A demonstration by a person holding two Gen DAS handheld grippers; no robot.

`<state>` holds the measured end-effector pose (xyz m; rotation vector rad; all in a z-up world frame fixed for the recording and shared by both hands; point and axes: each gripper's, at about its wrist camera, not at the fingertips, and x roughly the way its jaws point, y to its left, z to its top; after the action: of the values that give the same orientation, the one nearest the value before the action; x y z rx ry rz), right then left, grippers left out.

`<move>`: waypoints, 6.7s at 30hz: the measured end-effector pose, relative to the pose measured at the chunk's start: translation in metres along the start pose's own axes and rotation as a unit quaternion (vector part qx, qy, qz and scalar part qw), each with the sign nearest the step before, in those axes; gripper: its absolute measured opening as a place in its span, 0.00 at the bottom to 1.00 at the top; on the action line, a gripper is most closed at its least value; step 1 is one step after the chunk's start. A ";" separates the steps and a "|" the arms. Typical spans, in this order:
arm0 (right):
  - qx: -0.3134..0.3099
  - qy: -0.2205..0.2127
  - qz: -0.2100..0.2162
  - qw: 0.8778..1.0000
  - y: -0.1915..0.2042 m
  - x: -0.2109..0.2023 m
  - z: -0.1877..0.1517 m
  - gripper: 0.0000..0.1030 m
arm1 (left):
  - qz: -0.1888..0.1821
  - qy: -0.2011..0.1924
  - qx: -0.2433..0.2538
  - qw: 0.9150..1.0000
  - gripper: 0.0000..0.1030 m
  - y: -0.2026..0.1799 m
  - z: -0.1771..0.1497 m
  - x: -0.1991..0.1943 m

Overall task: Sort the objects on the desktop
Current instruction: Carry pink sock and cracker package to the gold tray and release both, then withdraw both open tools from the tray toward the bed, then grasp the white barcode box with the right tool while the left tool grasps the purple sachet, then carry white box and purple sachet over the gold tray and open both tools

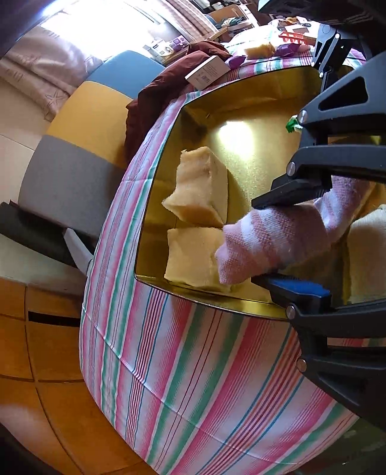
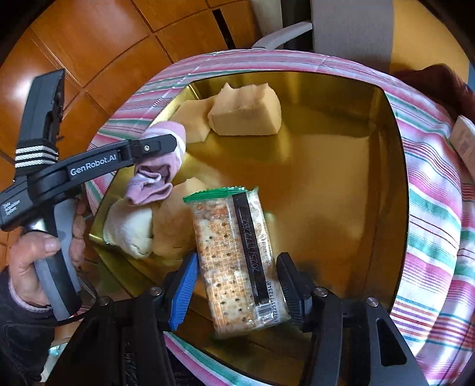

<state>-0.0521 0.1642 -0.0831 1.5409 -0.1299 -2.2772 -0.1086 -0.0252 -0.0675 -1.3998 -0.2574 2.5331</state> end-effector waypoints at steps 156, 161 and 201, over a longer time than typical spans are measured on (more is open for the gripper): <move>0.350 -0.263 -0.226 0.870 -0.338 -0.262 -0.121 0.48 | -0.206 0.067 0.311 0.925 0.50 -0.361 -0.075 0.026; 0.253 -0.263 -0.199 0.909 -0.298 -0.247 -0.093 0.48 | -0.185 0.026 0.282 0.941 0.50 -0.321 -0.057 -0.006; 0.030 -0.073 -0.045 0.996 -0.036 -0.037 0.042 0.49 | 0.075 -0.069 0.081 0.991 0.51 -0.056 -0.007 -0.026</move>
<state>-0.0882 0.2050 -0.0444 1.4348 -0.1747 -2.4776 -0.0820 0.0208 -0.0354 -1.2274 0.0313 2.7080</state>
